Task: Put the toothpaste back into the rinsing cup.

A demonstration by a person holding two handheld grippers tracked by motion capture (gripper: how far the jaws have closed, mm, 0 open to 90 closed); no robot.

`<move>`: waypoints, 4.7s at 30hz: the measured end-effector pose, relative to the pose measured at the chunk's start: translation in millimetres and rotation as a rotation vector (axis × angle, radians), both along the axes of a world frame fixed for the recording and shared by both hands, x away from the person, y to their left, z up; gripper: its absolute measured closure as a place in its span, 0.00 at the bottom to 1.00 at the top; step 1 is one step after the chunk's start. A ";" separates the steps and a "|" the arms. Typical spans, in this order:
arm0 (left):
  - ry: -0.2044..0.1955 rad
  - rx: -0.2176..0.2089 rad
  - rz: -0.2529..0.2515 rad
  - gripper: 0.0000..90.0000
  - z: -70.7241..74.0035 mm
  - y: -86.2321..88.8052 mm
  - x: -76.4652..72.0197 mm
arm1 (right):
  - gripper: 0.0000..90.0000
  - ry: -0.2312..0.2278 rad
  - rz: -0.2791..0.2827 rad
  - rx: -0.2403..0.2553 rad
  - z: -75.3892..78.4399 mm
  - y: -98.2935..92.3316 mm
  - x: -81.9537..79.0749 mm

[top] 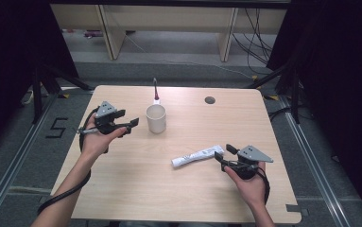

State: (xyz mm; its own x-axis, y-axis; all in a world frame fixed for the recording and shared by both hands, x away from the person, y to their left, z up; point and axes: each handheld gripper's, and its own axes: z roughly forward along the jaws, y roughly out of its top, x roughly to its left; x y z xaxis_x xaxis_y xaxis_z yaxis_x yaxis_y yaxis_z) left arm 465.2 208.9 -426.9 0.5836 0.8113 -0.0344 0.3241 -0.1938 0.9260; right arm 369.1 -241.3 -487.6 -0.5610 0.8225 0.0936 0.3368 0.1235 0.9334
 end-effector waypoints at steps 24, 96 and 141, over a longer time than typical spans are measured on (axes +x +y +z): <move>-0.007 -0.015 -0.036 0.33 -15.7 10.8 -42.3 | 0.45 0.040 0.185 -0.283 35.6 -13.5 40.7; 0.064 0.029 -0.091 0.32 -38.4 5.0 -56.0 | 0.59 0.421 0.991 -1.162 14.6 116.4 121.0; 0.079 0.039 -0.120 0.32 -45.2 -1.8 -57.8 | 0.78 0.461 0.991 -1.157 13.3 122.1 123.6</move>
State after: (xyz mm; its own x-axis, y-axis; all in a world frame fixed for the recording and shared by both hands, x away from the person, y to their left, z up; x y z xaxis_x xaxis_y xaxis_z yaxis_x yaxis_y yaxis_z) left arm 407.4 207.0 -472.1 0.6730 0.7377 -0.0533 0.3677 -0.2712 0.8895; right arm 492.7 -119.2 -474.4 -0.9959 -0.0900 0.0110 -0.0896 0.9955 0.0299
